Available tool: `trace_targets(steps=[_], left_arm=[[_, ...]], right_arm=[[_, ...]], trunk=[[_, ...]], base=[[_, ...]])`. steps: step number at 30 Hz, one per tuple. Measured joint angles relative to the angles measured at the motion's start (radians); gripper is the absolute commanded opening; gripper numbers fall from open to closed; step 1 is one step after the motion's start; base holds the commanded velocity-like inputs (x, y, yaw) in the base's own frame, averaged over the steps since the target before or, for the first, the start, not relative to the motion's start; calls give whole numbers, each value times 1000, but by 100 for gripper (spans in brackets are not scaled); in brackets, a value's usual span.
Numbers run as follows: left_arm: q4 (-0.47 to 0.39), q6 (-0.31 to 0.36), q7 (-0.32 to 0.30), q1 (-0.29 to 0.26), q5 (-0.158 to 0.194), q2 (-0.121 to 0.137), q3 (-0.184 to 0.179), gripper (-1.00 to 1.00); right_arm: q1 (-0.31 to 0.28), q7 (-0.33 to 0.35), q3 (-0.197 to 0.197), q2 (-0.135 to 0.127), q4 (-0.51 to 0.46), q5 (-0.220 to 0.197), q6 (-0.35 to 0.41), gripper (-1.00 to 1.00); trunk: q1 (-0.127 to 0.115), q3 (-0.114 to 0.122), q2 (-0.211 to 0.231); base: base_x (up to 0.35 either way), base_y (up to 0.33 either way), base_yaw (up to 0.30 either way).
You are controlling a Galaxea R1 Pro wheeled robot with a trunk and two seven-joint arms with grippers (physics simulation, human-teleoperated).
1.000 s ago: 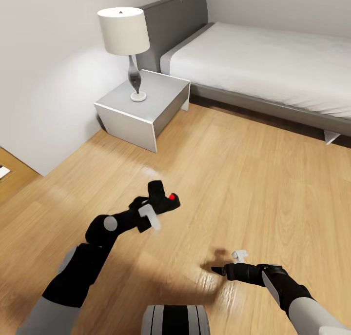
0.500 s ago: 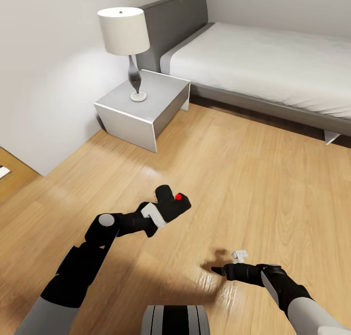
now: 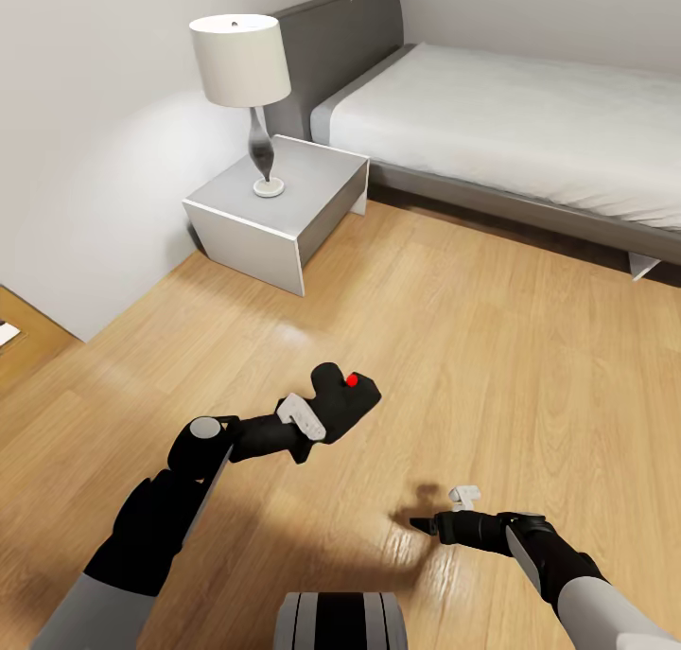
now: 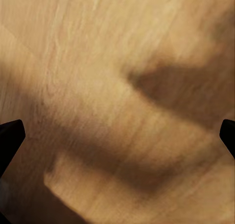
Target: Attach the digital camera to the camera tripod in the bedroom.
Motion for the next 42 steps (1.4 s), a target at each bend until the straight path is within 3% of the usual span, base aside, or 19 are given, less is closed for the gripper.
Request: trace_targets(steps=[4,7,8,11,18,22,24,27,31,35,40,42], left_arm=[[30,3,43,0,11,-4,27,-100],[85,17,135,0,45,-28,84,-100],[130,55,266,0,165,-95,134,-100],[139,80,351,0,246,-125,148,-100],[152,93,513,0,376,-144,155,-100],[222,94,569,0,506,-147,155,-100],[311,100,582,0,598,-152,146,-100],[401,114,589,0,655,-174,116,-100],[463,167,596,0,683,-198,83,-100],[423,201,652,0,708,-214,75,-100],[380,157,886,1,699,-214,71,-100],[377,80,1094,2,693,-214,70,-100]], right_arm=[[0,0,0,0,0,0,0,100],[0,-1,0,0,0,0,0,100],[0,-1,0,0,0,0,0,100],[0,-1,0,0,0,0,0,100],[0,0,0,0,0,0,0,100],[0,0,0,0,0,0,0,100],[0,0,0,0,0,0,0,100],[0,0,0,0,0,0,0,100],[0,0,0,1,0,0,0,100],[0,1,0,0,0,0,0,100],[0,2,0,-1,0,0,1,100],[-1,3,0,-2,-1,0,5,100]], trunk=[[0,0,0],[0,0,0],[0,0,0],[0,0,0],[0,0,0],[0,0,0],[0,0,0],[0,0,0],[0,0,0],[0,0,0],[0,0,0],[0,0,0]], base=[[0,0,0],[0,0,0],[0,0,0],[0,0,0],[0,0,0],[0,0,0],[0,0,0],[0,0,0],[0,0,0],[0,0,0],[0,0,0],[0,0,0]])
